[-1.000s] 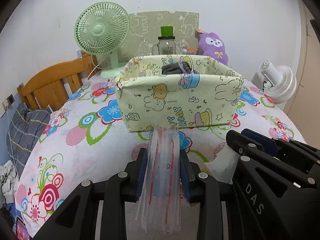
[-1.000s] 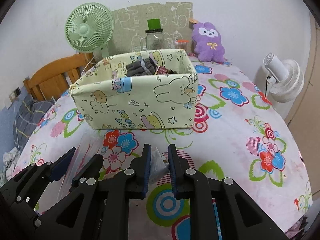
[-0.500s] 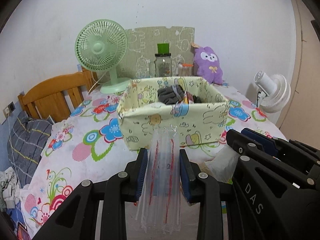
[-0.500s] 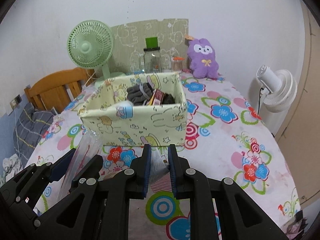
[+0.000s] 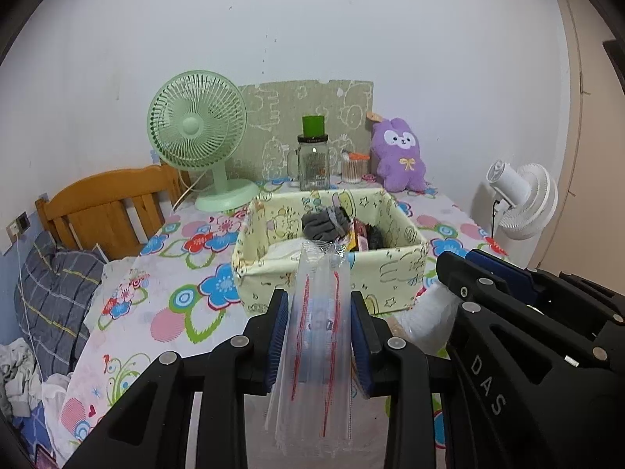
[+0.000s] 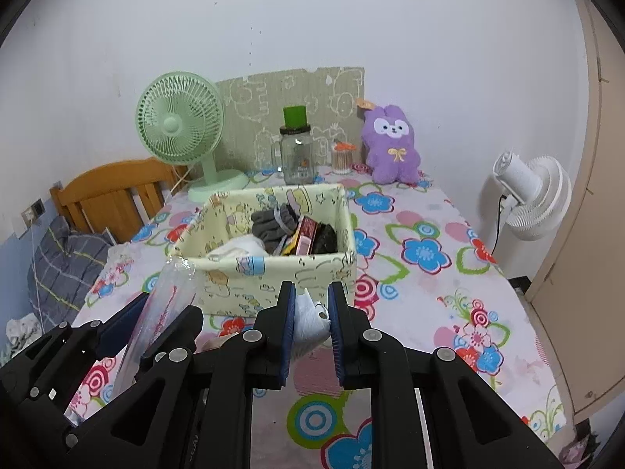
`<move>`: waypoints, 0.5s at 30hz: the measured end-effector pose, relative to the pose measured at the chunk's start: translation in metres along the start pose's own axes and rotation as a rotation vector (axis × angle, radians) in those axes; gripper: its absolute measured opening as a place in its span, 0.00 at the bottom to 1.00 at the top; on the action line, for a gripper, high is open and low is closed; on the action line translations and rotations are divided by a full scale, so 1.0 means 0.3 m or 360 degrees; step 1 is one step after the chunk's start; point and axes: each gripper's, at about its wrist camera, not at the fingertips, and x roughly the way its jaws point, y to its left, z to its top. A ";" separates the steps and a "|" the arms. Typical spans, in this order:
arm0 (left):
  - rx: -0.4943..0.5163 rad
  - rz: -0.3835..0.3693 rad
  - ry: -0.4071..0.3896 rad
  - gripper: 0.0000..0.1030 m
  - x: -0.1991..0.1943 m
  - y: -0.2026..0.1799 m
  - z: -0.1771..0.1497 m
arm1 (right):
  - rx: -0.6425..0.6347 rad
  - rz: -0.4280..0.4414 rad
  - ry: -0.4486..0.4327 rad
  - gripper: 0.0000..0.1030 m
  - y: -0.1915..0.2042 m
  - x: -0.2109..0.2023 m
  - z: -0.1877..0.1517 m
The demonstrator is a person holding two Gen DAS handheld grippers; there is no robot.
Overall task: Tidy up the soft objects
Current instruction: 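Lift the plastic bag and white towel over the fabric box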
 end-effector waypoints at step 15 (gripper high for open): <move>-0.0031 -0.0001 -0.0070 0.30 -0.032 0.007 0.078 | -0.0019 0.0018 -0.0071 0.19 0.010 -0.037 0.086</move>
